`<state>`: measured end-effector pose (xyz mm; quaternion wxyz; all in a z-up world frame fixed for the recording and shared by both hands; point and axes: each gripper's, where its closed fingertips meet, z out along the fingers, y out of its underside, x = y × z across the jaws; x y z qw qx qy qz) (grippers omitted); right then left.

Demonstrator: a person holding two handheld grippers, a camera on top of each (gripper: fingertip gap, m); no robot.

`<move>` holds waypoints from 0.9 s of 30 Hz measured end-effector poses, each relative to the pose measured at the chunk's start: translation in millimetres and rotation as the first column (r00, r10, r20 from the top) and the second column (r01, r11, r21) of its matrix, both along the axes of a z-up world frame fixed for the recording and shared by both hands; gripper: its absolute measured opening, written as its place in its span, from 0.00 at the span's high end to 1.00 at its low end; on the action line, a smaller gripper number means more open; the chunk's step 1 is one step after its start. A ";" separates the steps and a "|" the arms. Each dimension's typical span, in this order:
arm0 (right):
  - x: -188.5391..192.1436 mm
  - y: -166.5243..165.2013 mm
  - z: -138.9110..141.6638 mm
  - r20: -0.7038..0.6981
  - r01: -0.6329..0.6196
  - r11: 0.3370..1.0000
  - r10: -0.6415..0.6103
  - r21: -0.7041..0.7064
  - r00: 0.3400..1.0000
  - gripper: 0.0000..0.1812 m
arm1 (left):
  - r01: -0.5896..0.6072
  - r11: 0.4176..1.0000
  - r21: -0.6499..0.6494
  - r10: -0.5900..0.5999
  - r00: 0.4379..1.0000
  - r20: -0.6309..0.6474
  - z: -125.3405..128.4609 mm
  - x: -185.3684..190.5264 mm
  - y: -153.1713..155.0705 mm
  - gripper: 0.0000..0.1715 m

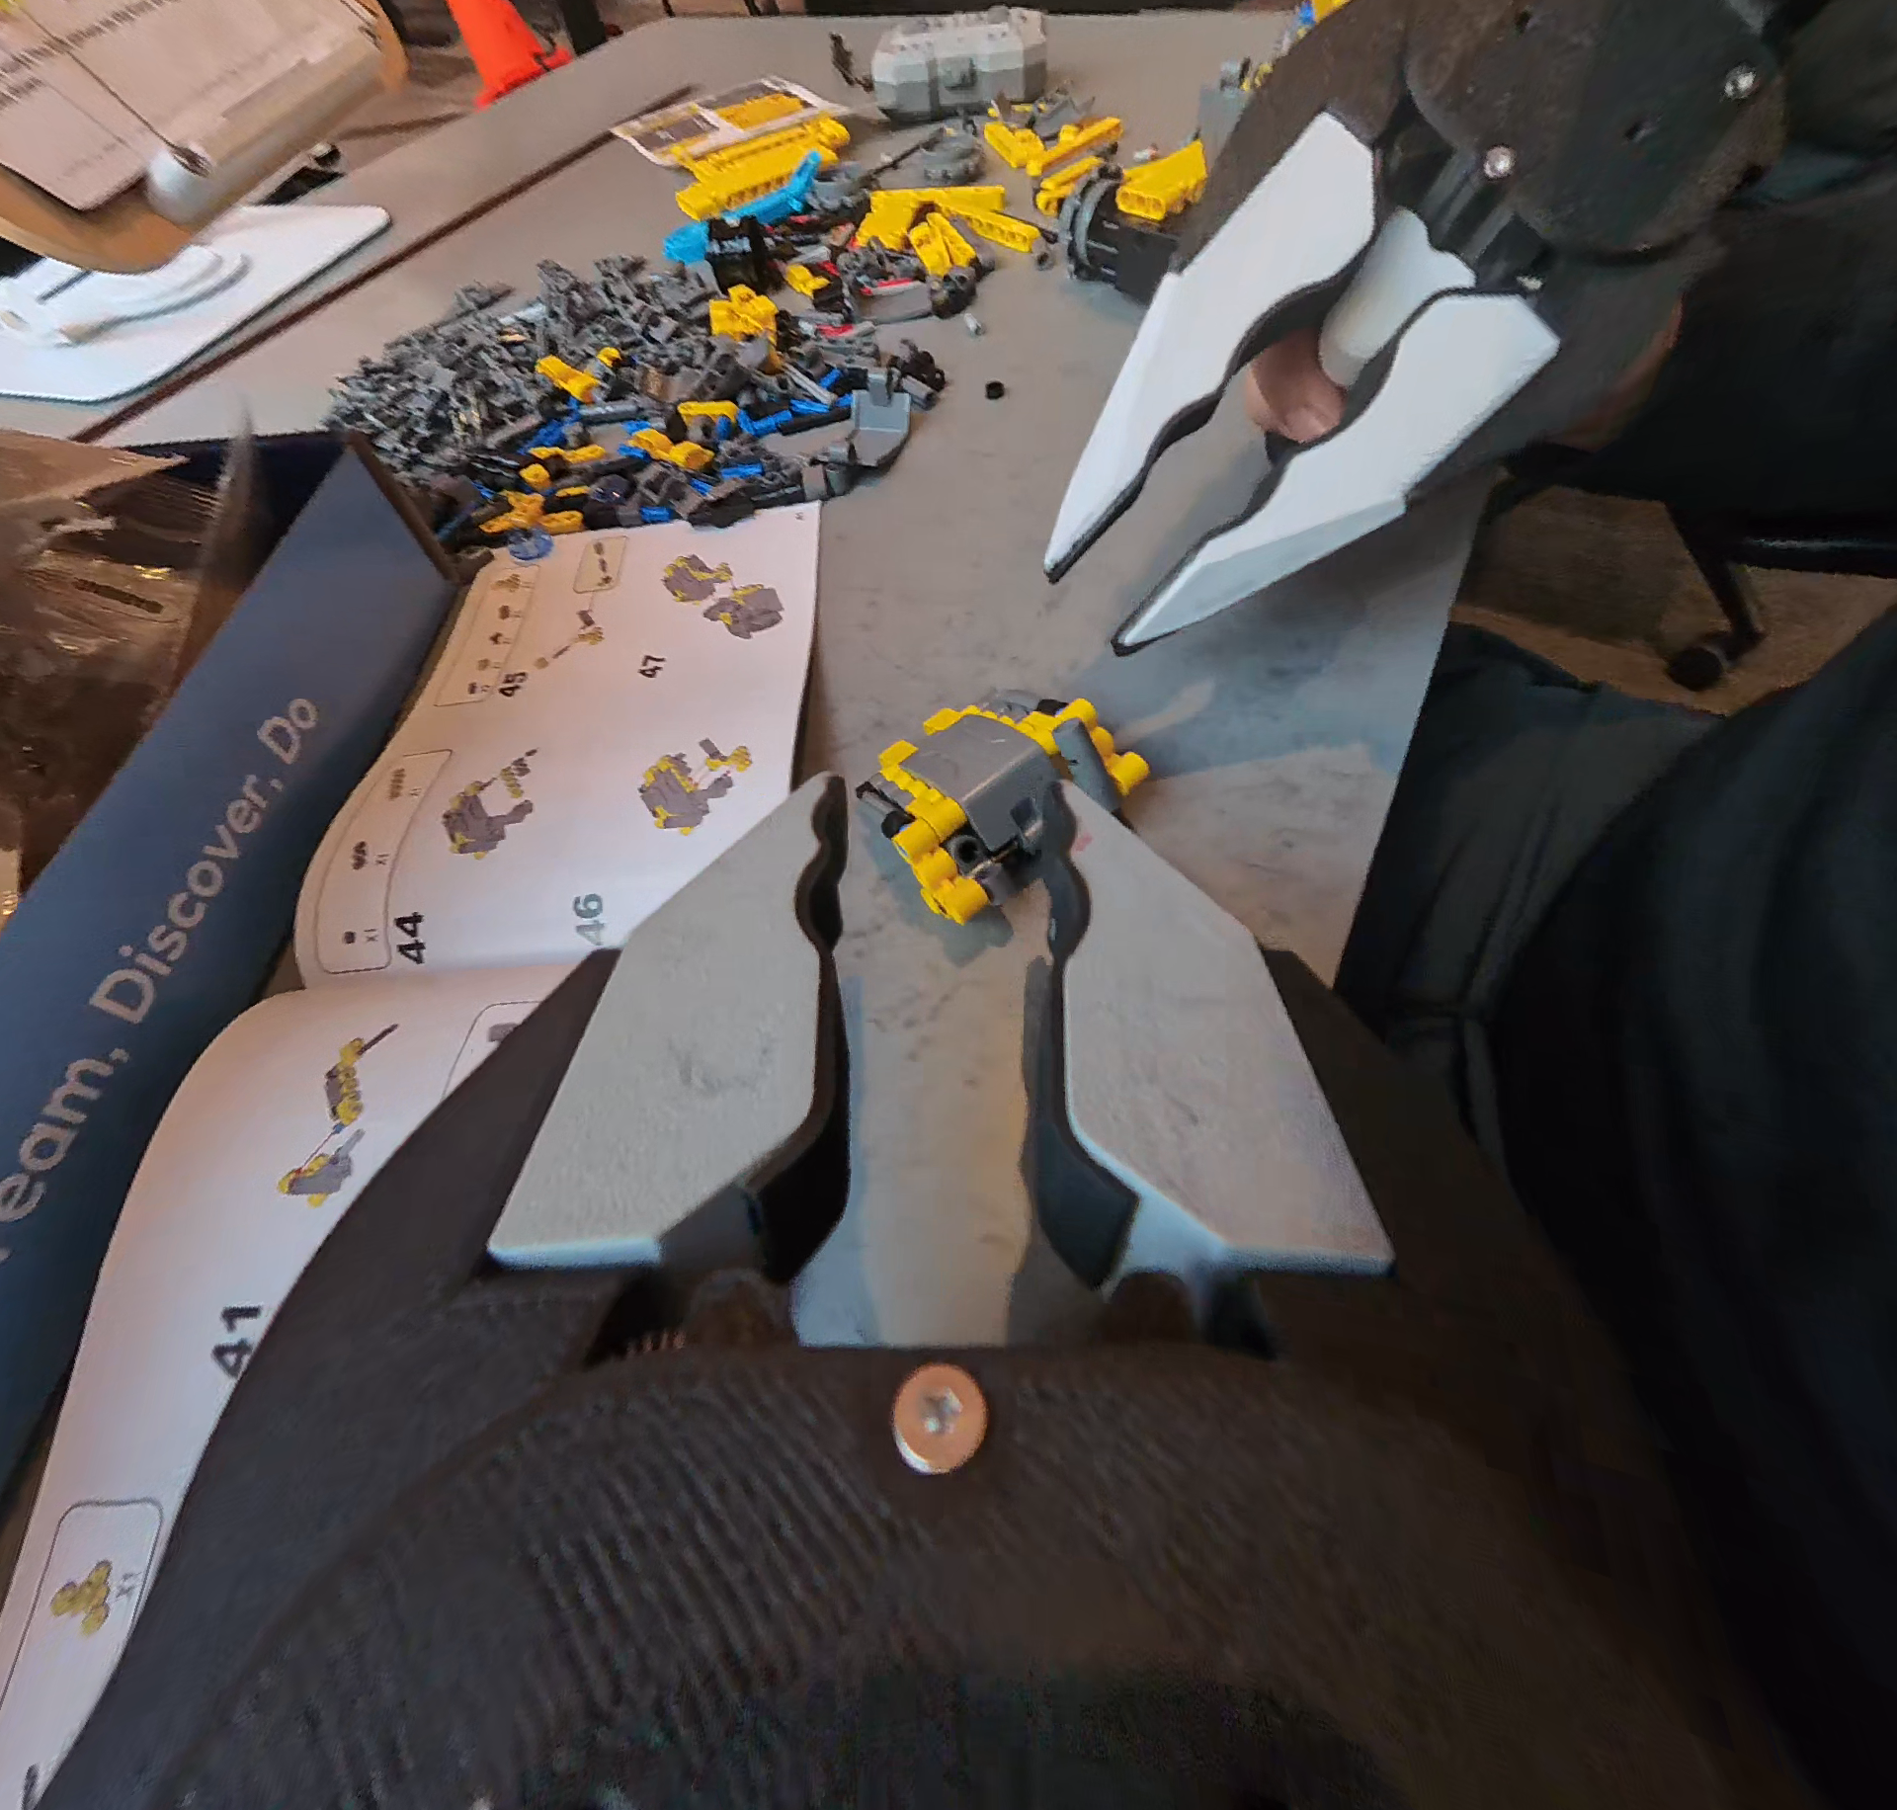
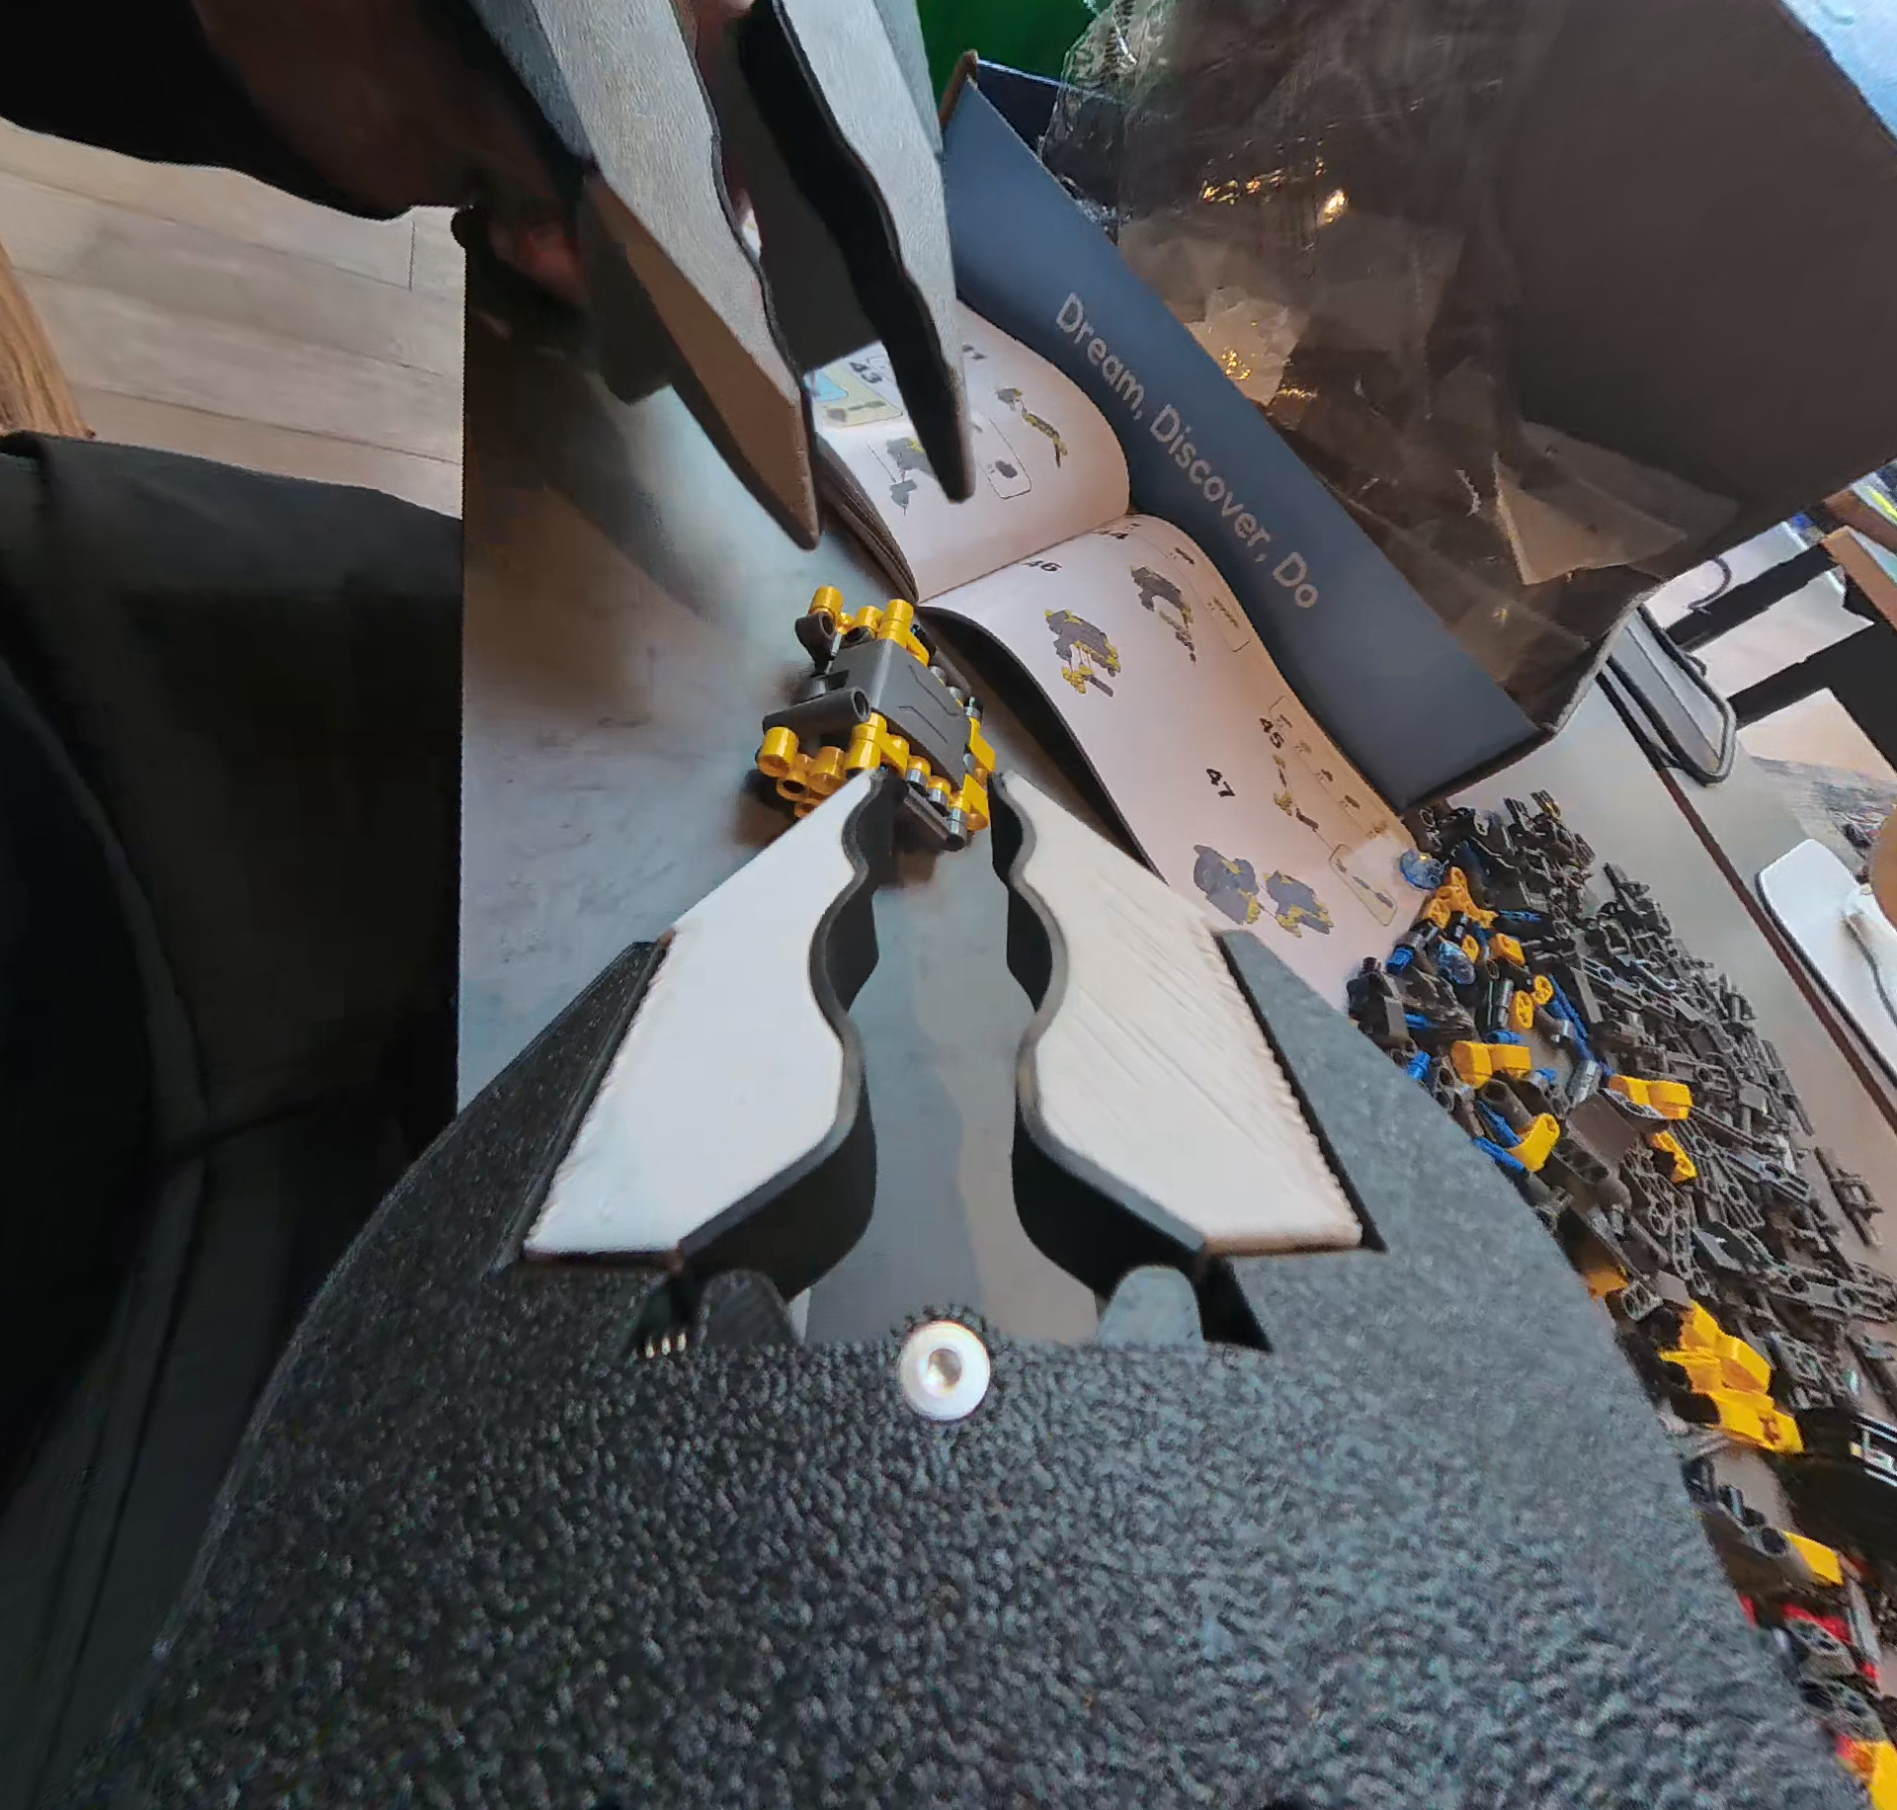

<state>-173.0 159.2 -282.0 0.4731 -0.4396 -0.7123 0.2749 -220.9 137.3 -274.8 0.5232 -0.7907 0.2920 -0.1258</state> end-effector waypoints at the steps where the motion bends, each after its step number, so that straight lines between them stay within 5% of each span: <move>1: 0.2 0.1 1.4 -0.006 -0.003 1.000 0.003 -0.013 1.000 0.91 | 0.009 1.000 -0.013 -0.009 1.000 -0.010 -2.5 1.6 -0.2 0.80; 12: 5.1 4.9 18.8 -0.076 -0.046 0.975 0.031 -0.216 0.997 0.91 | 0.015 0.996 -0.082 -0.016 1.000 -0.007 -10.6 2.0 1.9 0.84; 21: 5.1 2.7 14.3 -0.061 -0.033 0.987 0.023 -0.159 0.998 0.91 | -0.038 0.999 -0.034 0.037 0.999 -0.019 -5.7 -4.8 2.3 0.79; 27: 4.8 -1.3 4.9 -0.011 -0.032 0.994 0.031 -0.106 0.999 0.91 | -0.031 0.987 -0.157 0.020 0.997 -0.068 -25.0 -8.4 -12.3 0.74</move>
